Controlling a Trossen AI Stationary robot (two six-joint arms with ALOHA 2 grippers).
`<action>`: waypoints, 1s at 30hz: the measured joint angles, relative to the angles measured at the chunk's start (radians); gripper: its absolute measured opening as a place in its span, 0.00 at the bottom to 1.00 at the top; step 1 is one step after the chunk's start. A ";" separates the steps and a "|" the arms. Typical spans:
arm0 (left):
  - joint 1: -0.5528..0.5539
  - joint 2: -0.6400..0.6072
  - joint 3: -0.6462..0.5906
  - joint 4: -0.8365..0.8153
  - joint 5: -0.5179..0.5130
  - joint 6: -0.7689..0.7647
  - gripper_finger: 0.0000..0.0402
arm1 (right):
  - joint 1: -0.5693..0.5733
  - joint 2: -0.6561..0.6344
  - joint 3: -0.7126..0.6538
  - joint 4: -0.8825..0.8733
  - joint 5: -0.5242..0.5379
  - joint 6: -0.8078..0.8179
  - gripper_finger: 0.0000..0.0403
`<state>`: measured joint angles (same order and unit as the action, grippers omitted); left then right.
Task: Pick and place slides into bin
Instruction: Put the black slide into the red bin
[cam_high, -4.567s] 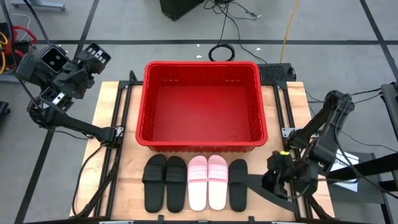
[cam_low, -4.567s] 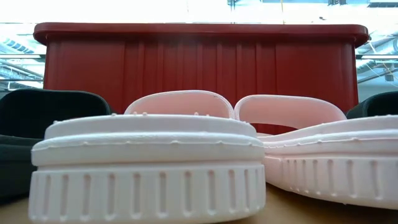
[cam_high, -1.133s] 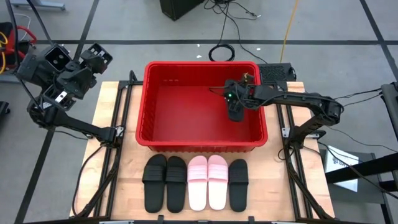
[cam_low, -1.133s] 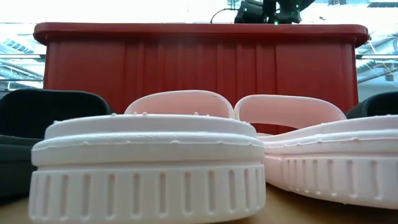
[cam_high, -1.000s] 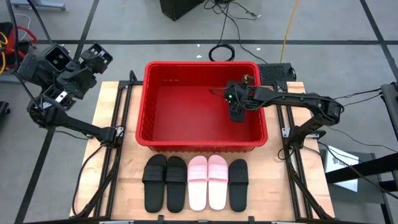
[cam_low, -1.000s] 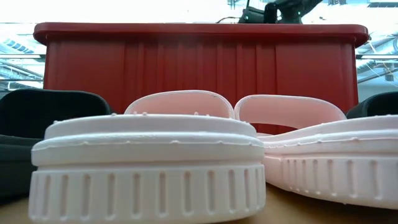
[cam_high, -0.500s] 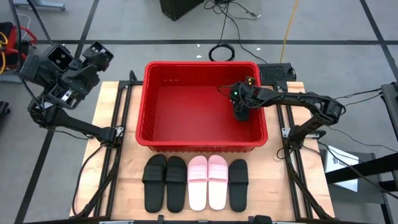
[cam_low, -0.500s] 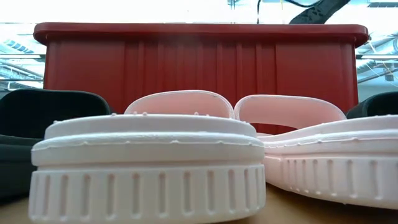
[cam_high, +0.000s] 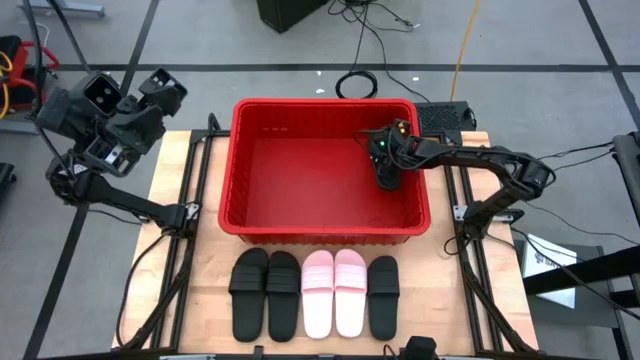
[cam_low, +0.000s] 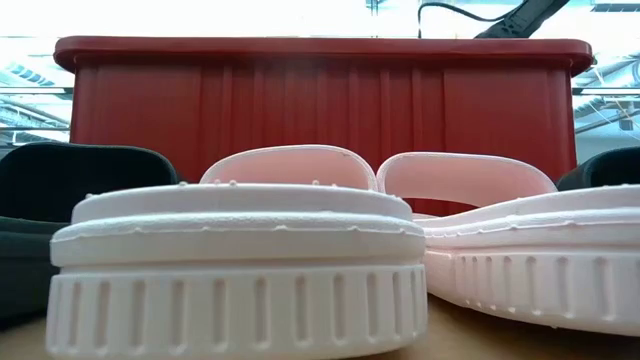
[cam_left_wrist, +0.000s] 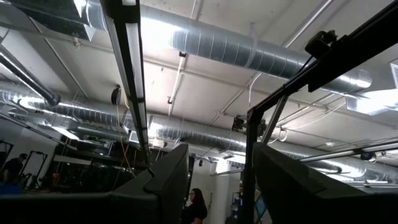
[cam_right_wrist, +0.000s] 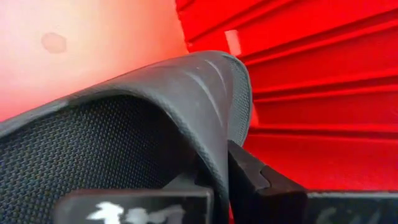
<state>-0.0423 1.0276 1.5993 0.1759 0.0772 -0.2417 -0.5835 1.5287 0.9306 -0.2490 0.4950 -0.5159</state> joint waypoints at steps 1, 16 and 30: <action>0.000 0.000 0.000 0.000 0.000 0.001 0.46 | 0.000 0.005 0.000 -0.002 -0.003 0.002 0.02; 0.000 0.000 0.000 0.001 0.000 -0.026 0.46 | 0.003 0.034 0.000 -0.017 -0.003 0.030 0.03; 0.000 0.000 0.000 0.006 0.016 -0.051 0.46 | 0.002 0.058 0.000 -0.039 -0.027 0.033 0.14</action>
<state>-0.0425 1.0275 1.5993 0.1815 0.0933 -0.2923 -0.5812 1.5867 0.9302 -0.2875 0.4680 -0.4831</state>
